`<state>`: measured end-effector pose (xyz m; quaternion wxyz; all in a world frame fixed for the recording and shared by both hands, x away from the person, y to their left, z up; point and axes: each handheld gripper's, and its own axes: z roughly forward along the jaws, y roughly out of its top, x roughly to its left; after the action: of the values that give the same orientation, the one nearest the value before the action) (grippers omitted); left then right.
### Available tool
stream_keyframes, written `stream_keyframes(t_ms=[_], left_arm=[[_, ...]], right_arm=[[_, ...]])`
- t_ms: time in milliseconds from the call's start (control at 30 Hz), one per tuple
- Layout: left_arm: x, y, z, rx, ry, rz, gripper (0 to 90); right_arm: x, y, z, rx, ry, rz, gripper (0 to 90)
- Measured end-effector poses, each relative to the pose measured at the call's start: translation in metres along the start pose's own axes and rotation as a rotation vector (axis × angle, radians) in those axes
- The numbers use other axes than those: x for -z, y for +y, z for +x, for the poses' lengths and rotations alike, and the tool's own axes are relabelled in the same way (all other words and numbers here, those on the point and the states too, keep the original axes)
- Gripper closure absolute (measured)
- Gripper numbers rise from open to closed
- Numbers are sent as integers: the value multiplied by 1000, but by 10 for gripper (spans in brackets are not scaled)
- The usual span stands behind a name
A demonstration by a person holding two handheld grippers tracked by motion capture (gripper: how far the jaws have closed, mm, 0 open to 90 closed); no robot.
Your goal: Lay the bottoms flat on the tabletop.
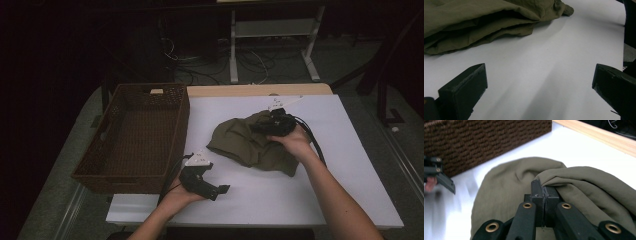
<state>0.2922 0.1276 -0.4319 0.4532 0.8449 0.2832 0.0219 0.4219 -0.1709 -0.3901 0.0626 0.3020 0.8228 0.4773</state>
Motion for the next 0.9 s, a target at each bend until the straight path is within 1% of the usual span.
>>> stream_keyframes(t_ms=[300,500,633,800,900], left_arm=[[0,-1,0,4,-4,0,0],[0,-1,0,3,-4,2,0],[1,-1,0,3,2,-2,0],[3,-2,1,11,3,-6,0],[4,-1,1,10,1,-13,0]], right_arm=[[-21,12,4,3,24,5,883],[-36,18,7,3,42,24,883],[-47,23,10,14,57,33,883],[-62,30,15,15,77,47,883],[-69,35,19,29,87,50,883]])
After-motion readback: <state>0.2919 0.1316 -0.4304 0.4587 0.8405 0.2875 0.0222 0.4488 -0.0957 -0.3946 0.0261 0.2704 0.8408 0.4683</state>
